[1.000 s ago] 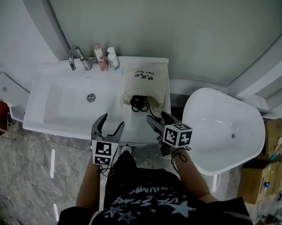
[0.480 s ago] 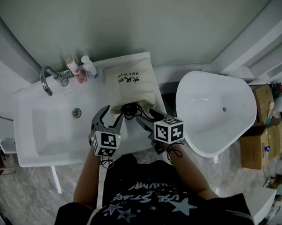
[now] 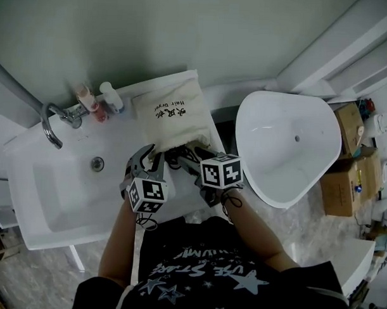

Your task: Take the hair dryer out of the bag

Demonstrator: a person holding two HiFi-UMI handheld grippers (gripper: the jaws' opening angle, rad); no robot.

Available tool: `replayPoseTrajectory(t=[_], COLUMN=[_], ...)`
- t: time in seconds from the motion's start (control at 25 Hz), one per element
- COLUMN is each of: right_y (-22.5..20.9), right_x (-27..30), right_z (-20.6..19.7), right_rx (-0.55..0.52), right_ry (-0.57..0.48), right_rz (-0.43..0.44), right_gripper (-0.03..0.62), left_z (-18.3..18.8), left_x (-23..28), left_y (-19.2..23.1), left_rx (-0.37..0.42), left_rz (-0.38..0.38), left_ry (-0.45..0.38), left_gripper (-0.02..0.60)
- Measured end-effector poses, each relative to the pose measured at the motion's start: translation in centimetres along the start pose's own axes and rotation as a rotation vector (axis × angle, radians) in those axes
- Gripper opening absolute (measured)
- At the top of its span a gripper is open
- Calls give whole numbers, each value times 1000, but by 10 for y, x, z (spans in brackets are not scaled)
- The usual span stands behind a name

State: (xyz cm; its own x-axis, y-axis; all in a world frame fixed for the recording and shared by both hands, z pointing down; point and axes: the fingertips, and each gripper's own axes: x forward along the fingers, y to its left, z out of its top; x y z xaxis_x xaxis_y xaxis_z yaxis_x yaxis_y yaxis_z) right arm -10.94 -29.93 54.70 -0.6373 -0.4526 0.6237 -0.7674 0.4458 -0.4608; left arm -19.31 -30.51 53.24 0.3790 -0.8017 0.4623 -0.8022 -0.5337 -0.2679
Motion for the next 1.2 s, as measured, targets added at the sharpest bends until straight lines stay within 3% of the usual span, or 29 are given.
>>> replayPoseTrajectory(t=[0.16,0.36,0.68,1.0,1.2], right_y=[-1,-5,-8,-27,-29], right_x=[16,39,63,92,101], right_z=[11,16,30,33,33], right_rx=[-31,-79,68,-33,-45], right_ry=[16,70,103,167,203], right_rz=[-33,-77,-50,-189,-172], right_gripper=[286,268,295,261,268], left_z=[10,11,13,13,15], left_x=[1,3,4,6,5], left_y=[5,12,16,17,15], left_rx=[19,9,-53,-61,-71], left_rz=[-6,-23,-47,-55,-59], left_ry=[-45,-69,-103,-109,-114], left_gripper=[66,57,57,57,57])
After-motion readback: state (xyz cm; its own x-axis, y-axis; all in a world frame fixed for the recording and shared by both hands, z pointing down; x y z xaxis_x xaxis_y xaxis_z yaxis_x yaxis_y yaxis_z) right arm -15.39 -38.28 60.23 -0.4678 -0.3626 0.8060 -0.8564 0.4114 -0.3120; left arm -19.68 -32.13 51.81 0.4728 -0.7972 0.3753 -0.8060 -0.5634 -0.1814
